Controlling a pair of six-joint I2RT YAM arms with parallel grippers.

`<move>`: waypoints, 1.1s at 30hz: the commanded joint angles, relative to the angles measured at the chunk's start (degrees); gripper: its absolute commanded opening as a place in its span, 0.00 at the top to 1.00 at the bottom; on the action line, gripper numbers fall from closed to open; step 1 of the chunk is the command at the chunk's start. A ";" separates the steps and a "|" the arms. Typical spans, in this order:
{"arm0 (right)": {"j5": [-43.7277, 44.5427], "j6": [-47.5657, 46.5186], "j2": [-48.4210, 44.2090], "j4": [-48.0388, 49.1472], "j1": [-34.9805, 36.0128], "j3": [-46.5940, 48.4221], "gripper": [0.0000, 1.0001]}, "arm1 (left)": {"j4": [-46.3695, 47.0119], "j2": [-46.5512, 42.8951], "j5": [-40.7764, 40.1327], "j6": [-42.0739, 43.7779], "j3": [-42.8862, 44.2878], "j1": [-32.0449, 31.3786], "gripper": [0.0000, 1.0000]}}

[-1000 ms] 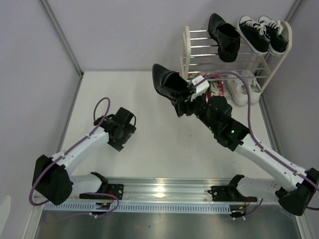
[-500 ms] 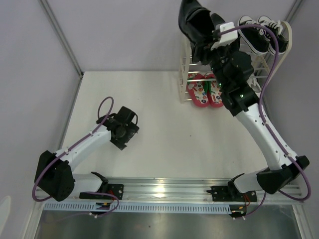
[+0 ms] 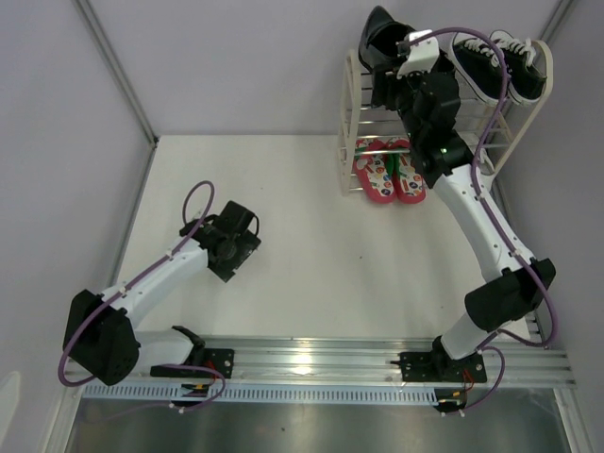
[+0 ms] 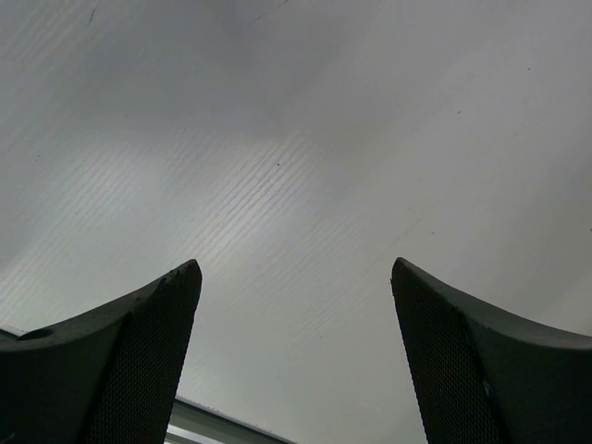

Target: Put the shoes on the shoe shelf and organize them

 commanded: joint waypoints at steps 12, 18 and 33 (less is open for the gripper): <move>1.65 -3.08 5.77 7.91 -2.46 7.35 1.00 | 3.19 -4.22 -3.80 3.11 -2.17 2.03 0.13; -0.02 -3.25 8.05 7.56 -2.90 7.08 1.00 | 4.25 -3.17 -3.19 3.81 -1.74 2.47 0.13; 9.30 3.86 8.32 7.91 -3.08 1.73 1.00 | 4.69 -4.05 -3.27 5.66 -2.26 3.96 0.12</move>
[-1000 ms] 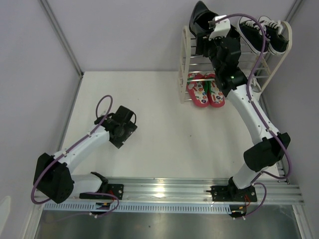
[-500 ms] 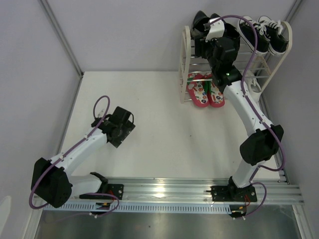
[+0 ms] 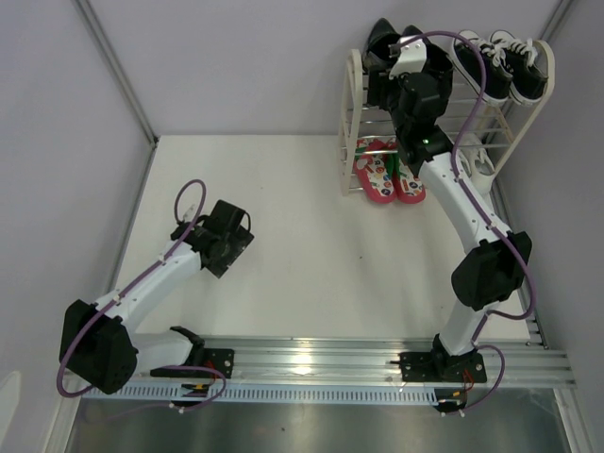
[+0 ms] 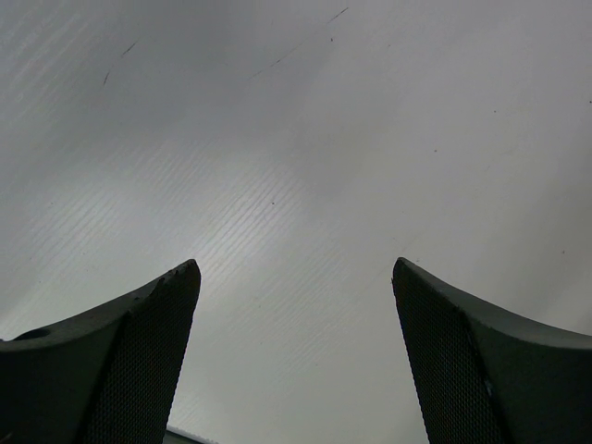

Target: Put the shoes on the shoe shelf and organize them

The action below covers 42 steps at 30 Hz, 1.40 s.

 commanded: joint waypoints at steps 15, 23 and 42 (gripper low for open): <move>4.77 0.17 -4.17 -0.22 0.16 -0.34 0.18 | 1.76 -1.32 0.14 1.88 -0.86 0.77 0.12; 5.12 -3.09 -3.56 -10.33 3.32 10.56 0.01 | 2.55 -1.49 0.85 2.32 -0.95 0.77 0.12; 4.33 0.95 -12.43 -20.35 -8.09 12.51 0.01 | 24.61 -9.92 13.41 33.41 0.01 0.60 0.08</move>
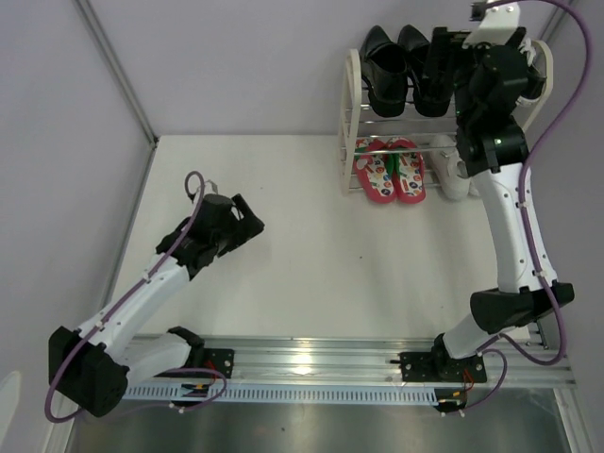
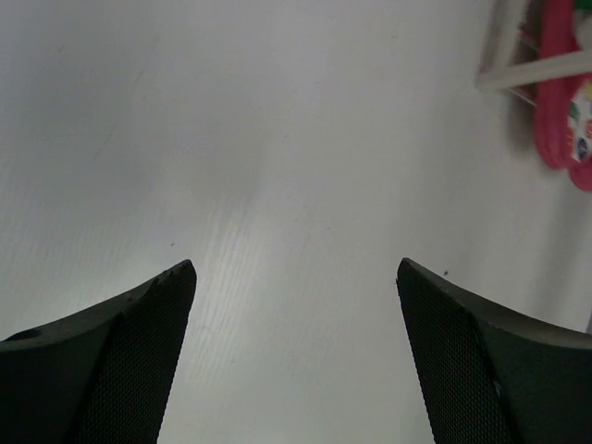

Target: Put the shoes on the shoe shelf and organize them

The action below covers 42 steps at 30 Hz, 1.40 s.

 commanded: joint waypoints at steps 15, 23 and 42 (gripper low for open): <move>-18.92 4.77 -4.21 -0.75 -12.74 -13.32 0.01 | 14.35 -6.41 10.26 15.22 -0.94 0.27 0.06; -22.17 6.61 -0.96 -0.22 -12.74 -13.23 0.13 | 14.35 -5.35 10.36 15.05 -0.68 0.27 0.06; -27.01 14.26 2.65 -1.80 -12.21 -7.60 0.45 | 13.03 -5.44 8.69 15.05 -0.76 0.27 0.05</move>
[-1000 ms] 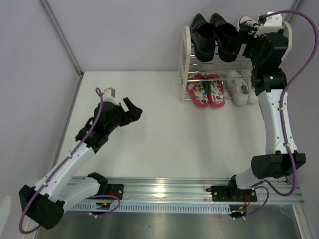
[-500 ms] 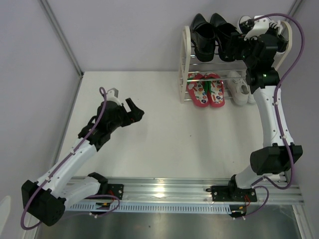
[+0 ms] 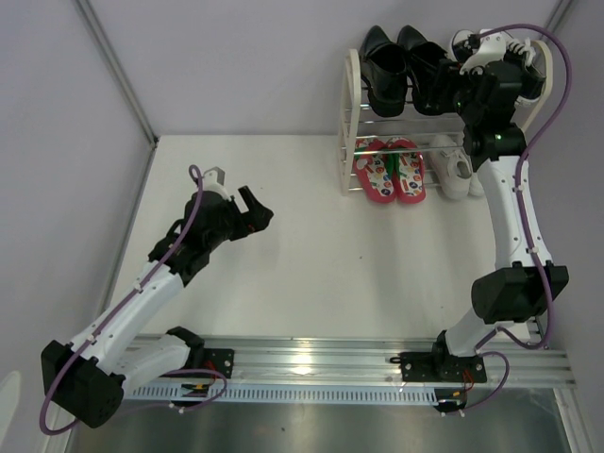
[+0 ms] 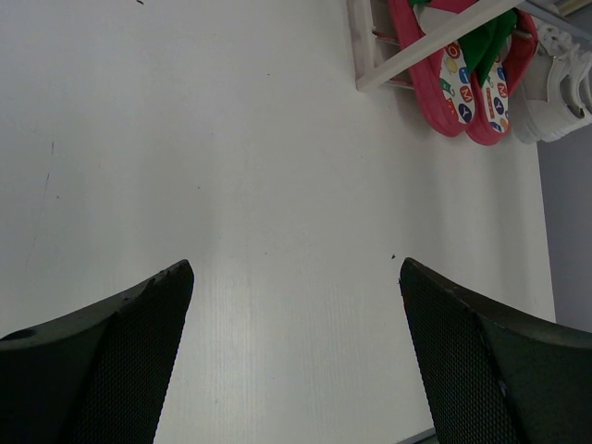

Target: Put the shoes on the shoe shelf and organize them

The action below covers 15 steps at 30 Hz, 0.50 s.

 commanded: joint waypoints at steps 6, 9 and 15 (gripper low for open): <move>-0.96 2.31 0.88 -0.09 2.33 5.82 0.52 | 0.15 -0.85 -1.02 0.84 -0.59 0.27 0.04; 0.19 3.01 0.88 -0.45 3.30 6.62 0.52 | -0.29 -1.03 -1.11 0.58 -0.85 0.27 0.04; 1.60 3.19 1.23 -0.63 5.50 6.88 0.51 | -0.11 -1.55 -1.20 0.75 -1.12 0.27 0.04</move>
